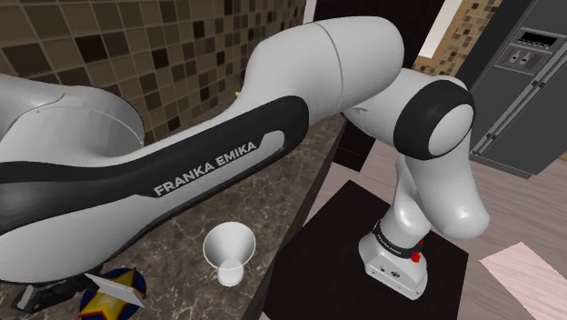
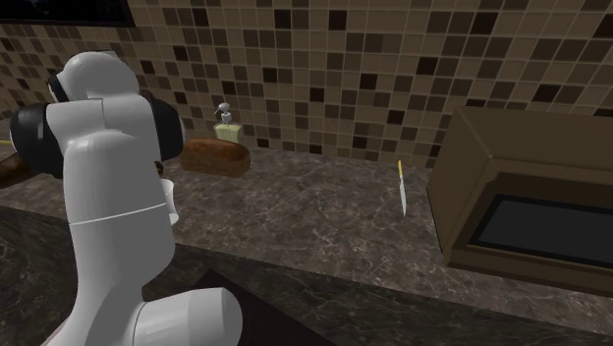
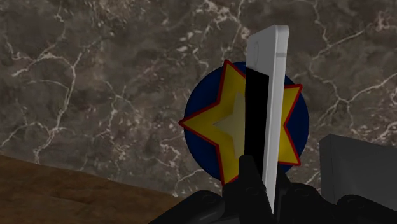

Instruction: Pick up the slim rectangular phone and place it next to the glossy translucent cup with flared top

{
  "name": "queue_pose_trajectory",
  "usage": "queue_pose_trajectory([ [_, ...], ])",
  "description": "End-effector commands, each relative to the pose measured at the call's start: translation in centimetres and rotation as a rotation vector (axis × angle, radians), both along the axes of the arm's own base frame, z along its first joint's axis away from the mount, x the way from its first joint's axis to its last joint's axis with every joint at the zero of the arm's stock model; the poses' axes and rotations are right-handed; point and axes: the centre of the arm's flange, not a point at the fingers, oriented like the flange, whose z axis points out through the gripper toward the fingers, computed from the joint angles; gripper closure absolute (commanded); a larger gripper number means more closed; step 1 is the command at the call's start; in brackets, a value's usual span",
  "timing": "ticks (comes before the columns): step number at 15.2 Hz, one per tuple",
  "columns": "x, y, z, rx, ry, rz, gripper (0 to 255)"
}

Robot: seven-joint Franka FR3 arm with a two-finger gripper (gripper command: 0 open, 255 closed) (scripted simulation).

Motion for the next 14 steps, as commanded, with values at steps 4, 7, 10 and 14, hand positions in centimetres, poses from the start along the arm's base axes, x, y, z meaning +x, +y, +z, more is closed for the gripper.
queue_pose_trajectory([
  [4, 0.0, 0.0, -2.8, 0.001, 0.000, 0.000, 255],
  [7, 0.0, 0.0, -4.4, 0.001, 0.000, 0.000, 255],
  [10, 0.0, 0.0, -5.9, 0.001, 0.000, 0.000, 255],
  [14, 0.0, 0.0, -7.4, 0.001, 0.000, 0.000, 255],
])
